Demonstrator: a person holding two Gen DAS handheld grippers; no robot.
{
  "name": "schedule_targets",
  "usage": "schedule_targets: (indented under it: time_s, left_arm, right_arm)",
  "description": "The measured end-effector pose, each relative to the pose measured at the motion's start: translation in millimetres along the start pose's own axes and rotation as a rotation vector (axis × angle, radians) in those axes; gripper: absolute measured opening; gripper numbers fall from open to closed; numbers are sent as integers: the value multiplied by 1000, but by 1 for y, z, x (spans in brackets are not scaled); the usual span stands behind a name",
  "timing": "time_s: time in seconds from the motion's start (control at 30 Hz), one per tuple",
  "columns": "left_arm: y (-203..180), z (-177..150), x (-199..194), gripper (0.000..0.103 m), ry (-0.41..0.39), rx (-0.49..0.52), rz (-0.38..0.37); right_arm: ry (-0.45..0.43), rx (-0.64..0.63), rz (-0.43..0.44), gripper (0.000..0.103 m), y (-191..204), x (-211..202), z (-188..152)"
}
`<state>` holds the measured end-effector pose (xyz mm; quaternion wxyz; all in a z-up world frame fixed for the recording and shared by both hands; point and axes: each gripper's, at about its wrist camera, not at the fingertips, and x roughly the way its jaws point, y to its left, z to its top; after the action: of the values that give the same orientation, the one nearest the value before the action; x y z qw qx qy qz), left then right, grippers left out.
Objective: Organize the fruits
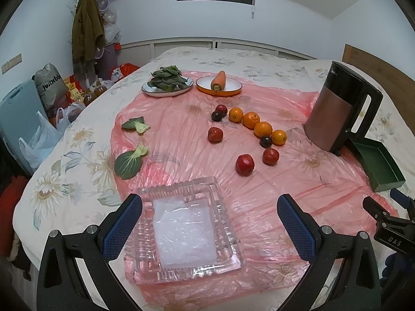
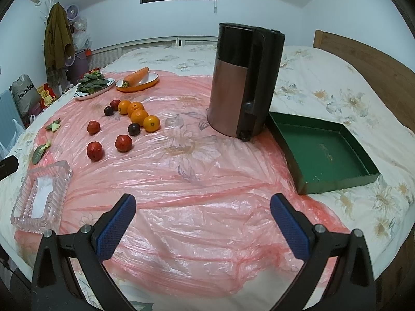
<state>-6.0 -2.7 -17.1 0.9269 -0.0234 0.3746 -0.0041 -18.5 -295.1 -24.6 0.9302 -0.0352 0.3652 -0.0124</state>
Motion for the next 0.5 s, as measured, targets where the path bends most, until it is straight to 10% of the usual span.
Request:
schedule_targets:
  time_s: [0.5]
  left_arm:
    - [-6, -2, 3, 102, 18, -16, 7]
  right_arm:
    - [2, 34, 37, 103, -6, 6, -5]
